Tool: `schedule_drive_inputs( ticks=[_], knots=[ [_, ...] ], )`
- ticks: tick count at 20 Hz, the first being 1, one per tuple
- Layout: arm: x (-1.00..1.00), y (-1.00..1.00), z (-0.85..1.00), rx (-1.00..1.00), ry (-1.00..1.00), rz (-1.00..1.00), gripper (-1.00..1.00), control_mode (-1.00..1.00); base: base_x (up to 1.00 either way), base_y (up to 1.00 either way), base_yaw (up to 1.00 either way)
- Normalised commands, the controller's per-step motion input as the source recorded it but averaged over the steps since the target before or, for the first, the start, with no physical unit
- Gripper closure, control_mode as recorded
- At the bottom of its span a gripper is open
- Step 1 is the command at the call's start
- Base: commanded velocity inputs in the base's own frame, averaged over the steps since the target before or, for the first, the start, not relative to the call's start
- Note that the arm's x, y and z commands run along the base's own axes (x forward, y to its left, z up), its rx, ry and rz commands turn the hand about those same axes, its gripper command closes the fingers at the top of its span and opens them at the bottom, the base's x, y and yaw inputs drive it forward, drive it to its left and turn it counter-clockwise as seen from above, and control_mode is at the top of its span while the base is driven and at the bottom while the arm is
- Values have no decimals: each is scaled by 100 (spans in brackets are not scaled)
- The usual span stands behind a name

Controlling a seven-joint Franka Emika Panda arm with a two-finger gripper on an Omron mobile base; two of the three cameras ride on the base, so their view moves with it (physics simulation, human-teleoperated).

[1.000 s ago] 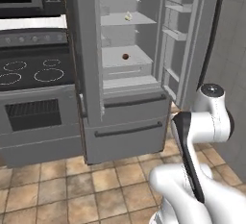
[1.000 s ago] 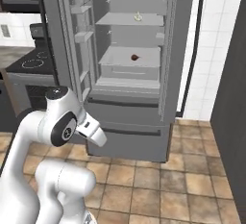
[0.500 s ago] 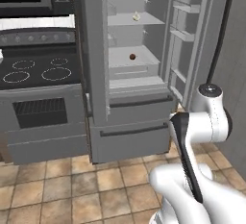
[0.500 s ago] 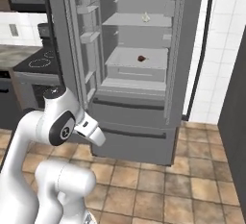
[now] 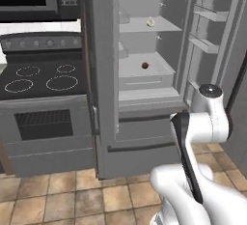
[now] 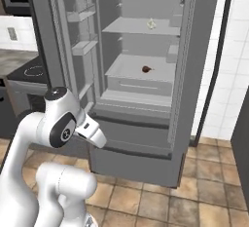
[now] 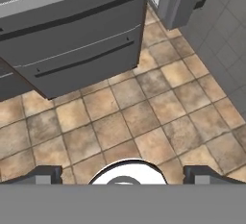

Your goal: Retrieve the bottle and the shaker from the cabinet and place them next to the mixing bowl on the counter. Then add garlic from the fridge to the mixing bowl.

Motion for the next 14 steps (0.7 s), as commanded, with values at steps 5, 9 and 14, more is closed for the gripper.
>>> schedule_drive_inputs(
  ticks=[5, 9, 14],
  knots=[
    [0, 0, 0, 0, 0, 0, -100, 100, 37, -30, 0],
    [0, 0, 0, 0, 0, 0, -100, 100, 32, -41, 0],
    [0, 0, 0, 0, 0, 0, -100, 100, 34, -41, 0]
  ],
)
